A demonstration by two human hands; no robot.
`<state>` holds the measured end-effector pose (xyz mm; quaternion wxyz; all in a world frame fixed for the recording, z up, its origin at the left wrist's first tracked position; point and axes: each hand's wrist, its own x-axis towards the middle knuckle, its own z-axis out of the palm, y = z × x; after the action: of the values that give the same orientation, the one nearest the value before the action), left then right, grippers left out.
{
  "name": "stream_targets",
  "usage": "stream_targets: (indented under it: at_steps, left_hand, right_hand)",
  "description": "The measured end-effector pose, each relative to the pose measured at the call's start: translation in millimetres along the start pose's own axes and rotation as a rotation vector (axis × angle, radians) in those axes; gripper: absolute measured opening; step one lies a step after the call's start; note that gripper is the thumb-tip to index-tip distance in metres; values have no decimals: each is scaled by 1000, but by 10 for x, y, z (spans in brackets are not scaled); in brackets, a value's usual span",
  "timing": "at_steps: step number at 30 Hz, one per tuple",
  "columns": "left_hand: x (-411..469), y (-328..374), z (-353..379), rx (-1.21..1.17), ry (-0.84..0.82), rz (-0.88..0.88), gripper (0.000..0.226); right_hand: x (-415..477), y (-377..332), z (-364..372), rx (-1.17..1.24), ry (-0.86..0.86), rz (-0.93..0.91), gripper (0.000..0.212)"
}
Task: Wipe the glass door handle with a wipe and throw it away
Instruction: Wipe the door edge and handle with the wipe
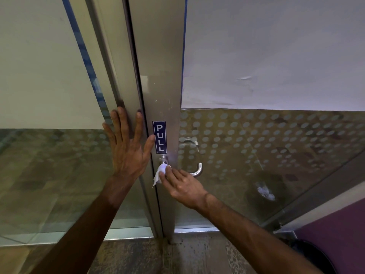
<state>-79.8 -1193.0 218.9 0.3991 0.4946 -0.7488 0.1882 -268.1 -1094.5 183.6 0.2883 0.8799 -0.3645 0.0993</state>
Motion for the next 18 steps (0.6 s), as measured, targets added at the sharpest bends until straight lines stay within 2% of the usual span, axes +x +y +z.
stream_targets:
  at_steps: [4, 7, 14, 18]
  left_hand:
    - [-8, 0, 22, -4, 8, 1, 79]
    - [-9, 2, 36, -12, 26, 1, 79]
    - [1, 21, 38, -19, 41, 4, 76]
    - [2, 20, 32, -19, 36, 5, 76]
  right_hand:
    - [-233, 173, 22, -8, 61, -45, 35]
    - [-339, 303, -53, 66, 17, 14, 33]
    - [-297, 522, -472, 385, -108, 398, 7]
    - [-285, 667, -662, 732, -197, 670, 4]
